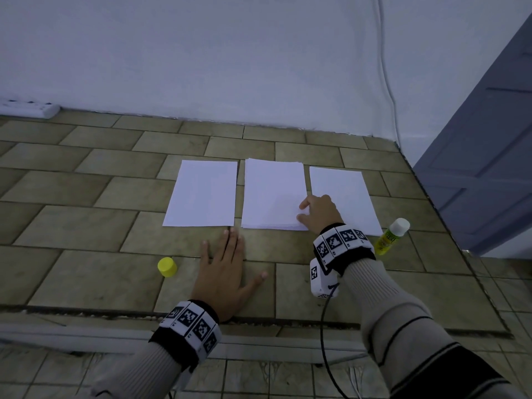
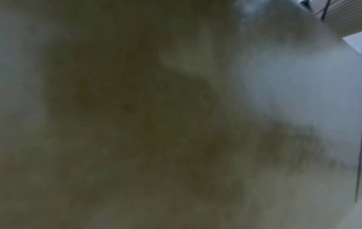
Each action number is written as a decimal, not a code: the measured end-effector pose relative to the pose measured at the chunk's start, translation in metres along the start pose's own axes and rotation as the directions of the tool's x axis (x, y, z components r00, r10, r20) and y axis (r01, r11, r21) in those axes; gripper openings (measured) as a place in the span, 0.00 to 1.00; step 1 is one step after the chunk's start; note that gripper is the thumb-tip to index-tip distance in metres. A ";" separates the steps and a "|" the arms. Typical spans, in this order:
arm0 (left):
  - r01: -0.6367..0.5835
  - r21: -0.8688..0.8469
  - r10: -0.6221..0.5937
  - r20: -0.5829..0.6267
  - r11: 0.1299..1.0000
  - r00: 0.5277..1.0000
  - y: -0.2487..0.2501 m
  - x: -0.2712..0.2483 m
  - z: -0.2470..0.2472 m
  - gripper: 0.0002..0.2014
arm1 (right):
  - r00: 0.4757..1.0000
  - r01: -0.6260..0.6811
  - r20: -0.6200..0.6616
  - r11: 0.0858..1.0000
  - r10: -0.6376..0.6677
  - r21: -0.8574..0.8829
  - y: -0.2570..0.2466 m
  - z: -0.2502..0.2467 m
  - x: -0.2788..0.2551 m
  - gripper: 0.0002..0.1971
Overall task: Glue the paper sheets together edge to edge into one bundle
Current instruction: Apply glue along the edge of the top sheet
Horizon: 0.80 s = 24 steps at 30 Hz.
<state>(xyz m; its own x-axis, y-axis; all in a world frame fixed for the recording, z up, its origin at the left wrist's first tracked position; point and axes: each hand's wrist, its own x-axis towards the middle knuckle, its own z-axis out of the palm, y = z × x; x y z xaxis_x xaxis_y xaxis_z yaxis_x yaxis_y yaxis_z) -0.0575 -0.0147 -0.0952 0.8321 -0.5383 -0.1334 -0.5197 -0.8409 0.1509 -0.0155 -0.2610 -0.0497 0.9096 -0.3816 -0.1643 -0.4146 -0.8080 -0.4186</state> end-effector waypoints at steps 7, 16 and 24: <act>0.016 -0.095 -0.015 0.011 0.995 1.000 -0.001 0.002 -0.006 0.59 | 0.883 0.286 -0.432 0.939 -0.181 0.190 0.008 -0.041 -0.045 0.12; -0.034 -0.457 -0.033 -0.138 0.889 0.990 -0.004 0.014 -0.086 0.27 | 0.751 0.089 -0.624 0.903 0.216 0.419 0.062 -0.086 -0.087 0.35; 0.377 -0.020 -0.375 0.071 0.926 0.924 -0.053 0.086 -0.077 0.40 | 0.862 -0.215 -0.318 0.853 0.394 0.475 0.094 -0.060 -0.086 0.27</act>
<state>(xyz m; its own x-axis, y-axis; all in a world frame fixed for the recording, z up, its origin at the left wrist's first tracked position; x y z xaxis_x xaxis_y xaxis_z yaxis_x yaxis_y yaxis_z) 0.0561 -0.0122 -0.0389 0.9501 -0.1866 -0.2498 -0.1639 -0.9804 0.1090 -0.1347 -0.3310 -0.0213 0.6121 -0.7904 -0.0226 -0.5364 -0.3941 -0.7463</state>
